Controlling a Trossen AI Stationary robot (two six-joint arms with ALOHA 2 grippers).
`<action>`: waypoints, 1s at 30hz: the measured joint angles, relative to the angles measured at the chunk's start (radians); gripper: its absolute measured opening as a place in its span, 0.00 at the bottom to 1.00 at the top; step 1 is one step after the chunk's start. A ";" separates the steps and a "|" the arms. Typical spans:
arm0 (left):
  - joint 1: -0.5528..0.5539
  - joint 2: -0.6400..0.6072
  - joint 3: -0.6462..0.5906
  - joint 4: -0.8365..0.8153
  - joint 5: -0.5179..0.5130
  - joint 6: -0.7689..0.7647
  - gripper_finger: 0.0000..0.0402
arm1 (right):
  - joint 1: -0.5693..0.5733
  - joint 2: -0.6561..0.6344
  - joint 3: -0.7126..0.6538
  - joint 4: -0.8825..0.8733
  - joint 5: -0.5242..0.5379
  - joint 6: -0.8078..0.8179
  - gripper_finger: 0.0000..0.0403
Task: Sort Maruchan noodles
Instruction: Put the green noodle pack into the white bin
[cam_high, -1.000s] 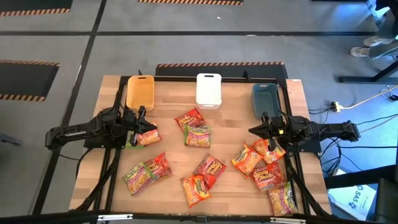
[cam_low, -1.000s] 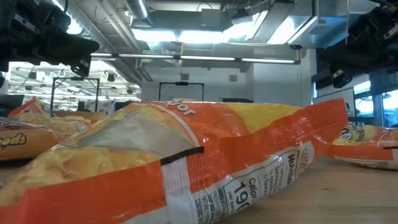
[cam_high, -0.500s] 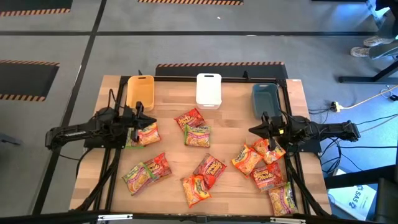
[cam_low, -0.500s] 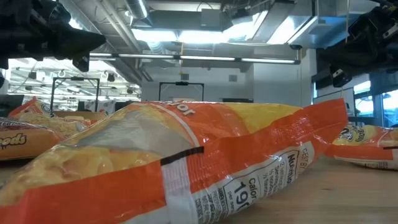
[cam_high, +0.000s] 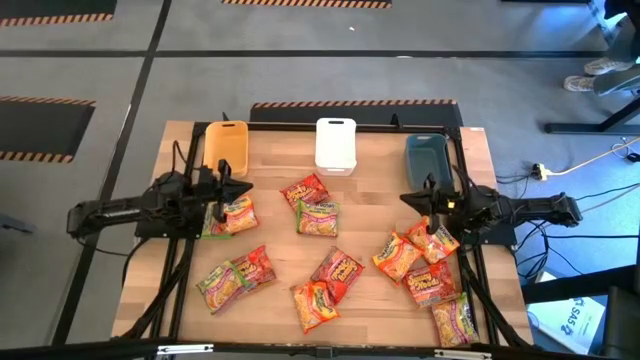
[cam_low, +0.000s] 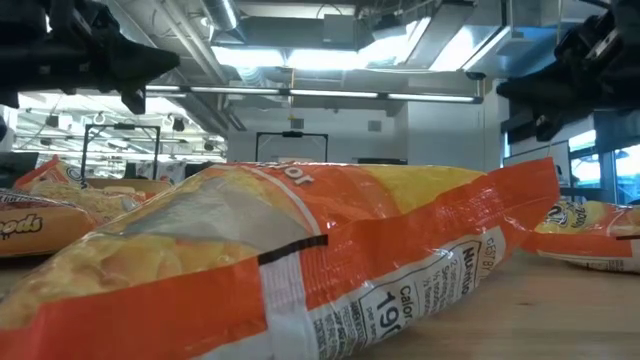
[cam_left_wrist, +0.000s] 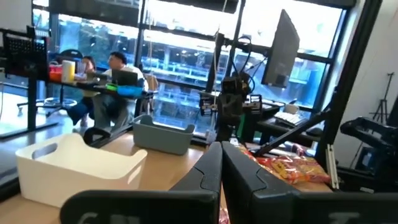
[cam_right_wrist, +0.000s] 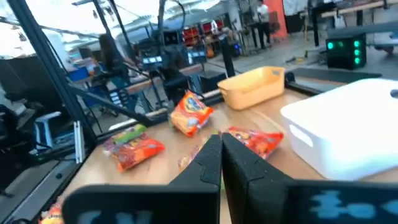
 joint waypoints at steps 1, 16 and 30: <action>0.000 0.023 0.000 0.014 -0.003 0.000 0.00 | 0.000 0.015 0.000 -0.001 0.003 0.000 0.00; -0.001 0.386 0.000 0.280 -0.064 0.023 0.00 | -0.001 0.143 0.002 0.020 0.066 -0.009 0.00; -0.029 0.677 0.175 0.361 -0.037 0.079 0.00 | 0.000 0.143 0.002 0.020 0.081 -0.032 0.00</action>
